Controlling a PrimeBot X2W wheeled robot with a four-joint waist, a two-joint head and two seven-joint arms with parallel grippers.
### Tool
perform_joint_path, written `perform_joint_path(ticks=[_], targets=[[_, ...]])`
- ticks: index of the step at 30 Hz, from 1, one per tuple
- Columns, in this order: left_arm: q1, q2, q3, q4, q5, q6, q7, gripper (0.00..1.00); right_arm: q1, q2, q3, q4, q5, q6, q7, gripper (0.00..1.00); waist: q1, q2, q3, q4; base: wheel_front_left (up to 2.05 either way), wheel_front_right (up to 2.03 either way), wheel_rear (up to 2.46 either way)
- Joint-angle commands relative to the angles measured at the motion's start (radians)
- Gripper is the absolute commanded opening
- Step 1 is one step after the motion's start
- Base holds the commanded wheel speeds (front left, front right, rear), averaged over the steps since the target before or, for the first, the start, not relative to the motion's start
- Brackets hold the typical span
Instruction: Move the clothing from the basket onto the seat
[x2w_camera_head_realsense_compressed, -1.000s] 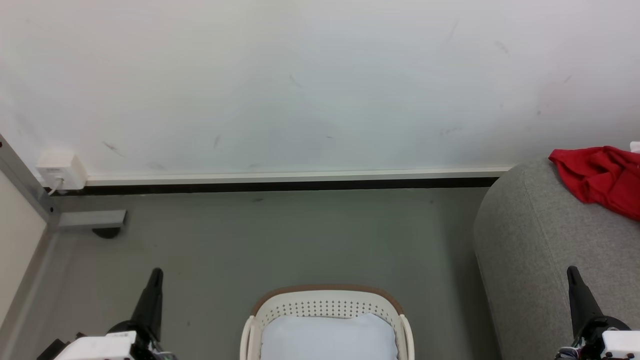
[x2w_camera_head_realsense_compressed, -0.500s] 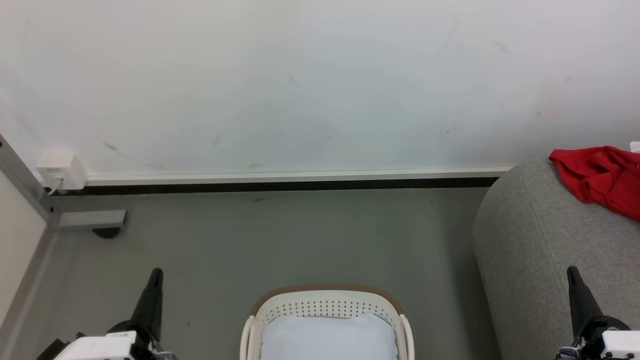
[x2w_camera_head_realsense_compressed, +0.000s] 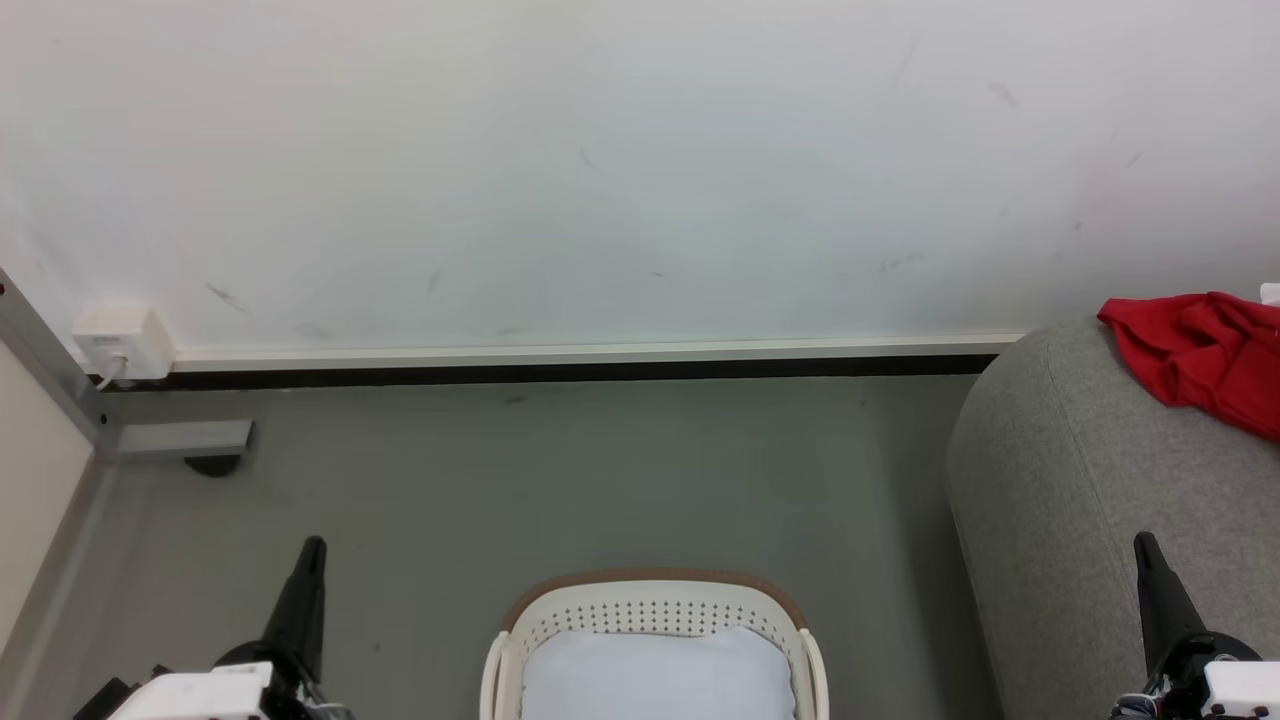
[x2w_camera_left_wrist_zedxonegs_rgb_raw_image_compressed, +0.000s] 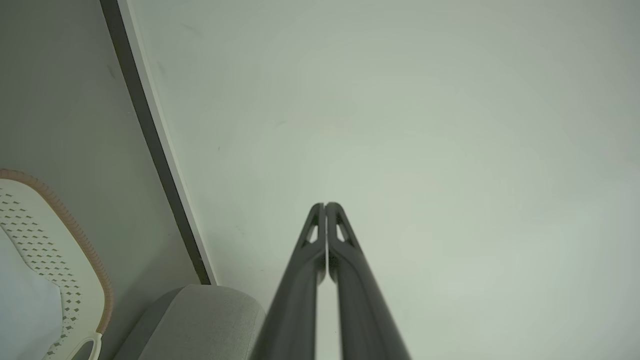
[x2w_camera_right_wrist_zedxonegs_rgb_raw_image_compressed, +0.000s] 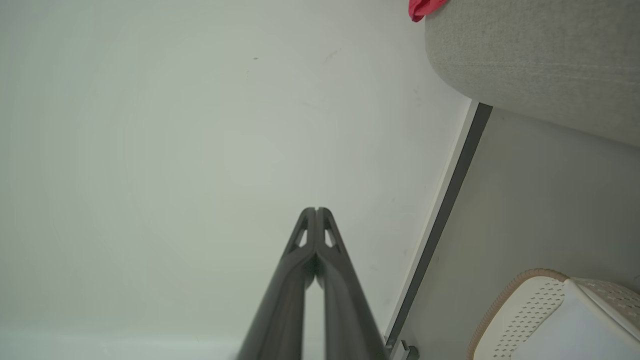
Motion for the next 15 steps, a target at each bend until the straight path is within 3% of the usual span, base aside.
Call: perform_joint_path(ticks=[1,15], targets=[[-0.009,0.004,0.002,-0.003,-0.014,-0.005,0.003,0.00,-0.013,-0.006,-0.003,-0.005,0.002,-0.002,0.003,0.00,0.0000,0.0000,0.000,0.000,0.00,0.00,0.00],[-0.009,0.004,0.002,-0.003,-0.014,-0.005,0.003,0.00,-0.012,-0.006,-0.003,-0.005,0.002,-0.002,0.003,0.00,0.0000,0.0000,0.000,0.000,0.00,0.00,0.00]])
